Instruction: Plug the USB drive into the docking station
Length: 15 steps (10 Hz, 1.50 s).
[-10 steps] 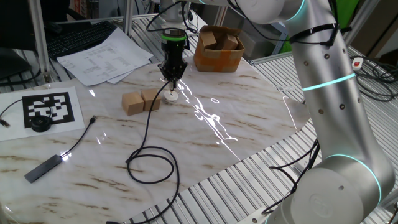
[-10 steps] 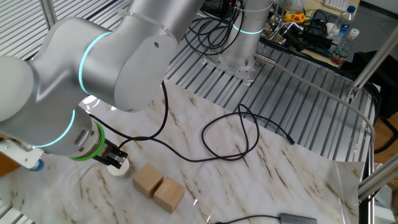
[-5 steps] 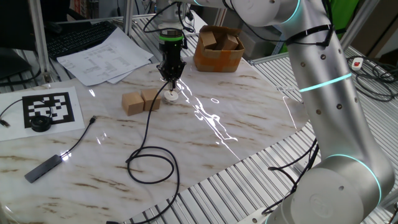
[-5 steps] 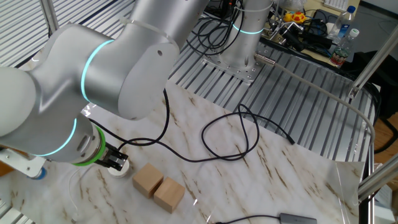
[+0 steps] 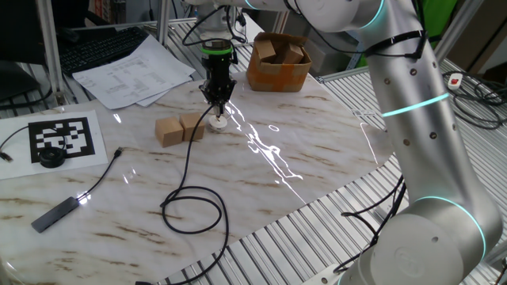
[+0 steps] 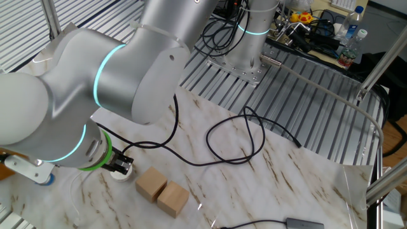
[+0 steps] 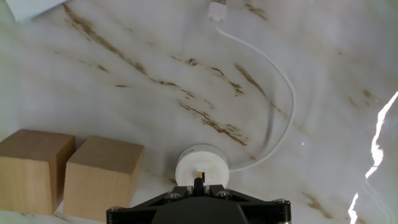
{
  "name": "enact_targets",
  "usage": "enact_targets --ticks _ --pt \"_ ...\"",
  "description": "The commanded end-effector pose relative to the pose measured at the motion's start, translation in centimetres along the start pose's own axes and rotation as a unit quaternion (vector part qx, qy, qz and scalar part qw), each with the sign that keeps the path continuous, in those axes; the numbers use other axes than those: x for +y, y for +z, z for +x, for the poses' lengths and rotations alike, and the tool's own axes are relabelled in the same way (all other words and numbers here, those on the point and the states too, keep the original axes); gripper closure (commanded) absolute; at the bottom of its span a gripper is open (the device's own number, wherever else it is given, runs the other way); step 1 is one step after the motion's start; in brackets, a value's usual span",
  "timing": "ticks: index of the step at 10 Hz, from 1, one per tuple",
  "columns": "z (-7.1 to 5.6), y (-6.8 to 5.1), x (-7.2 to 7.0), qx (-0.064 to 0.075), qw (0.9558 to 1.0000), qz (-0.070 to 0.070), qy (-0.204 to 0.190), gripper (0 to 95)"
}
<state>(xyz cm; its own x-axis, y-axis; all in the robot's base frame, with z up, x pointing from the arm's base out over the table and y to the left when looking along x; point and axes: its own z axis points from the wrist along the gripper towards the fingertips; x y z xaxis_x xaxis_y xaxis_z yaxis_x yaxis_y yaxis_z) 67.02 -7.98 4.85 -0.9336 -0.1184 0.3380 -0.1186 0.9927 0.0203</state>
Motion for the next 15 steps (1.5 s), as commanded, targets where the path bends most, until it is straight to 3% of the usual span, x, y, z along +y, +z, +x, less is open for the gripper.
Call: enact_targets --ticks 1,5,15 --pt "-0.1 -0.06 -0.04 0.003 1.0 -0.001 0.0 95.0" --pt "0.16 0.56 -0.31 0.003 1.0 -0.004 0.007 95.0" --pt "0.17 0.74 -0.21 0.001 0.9999 -0.013 0.007 95.0"
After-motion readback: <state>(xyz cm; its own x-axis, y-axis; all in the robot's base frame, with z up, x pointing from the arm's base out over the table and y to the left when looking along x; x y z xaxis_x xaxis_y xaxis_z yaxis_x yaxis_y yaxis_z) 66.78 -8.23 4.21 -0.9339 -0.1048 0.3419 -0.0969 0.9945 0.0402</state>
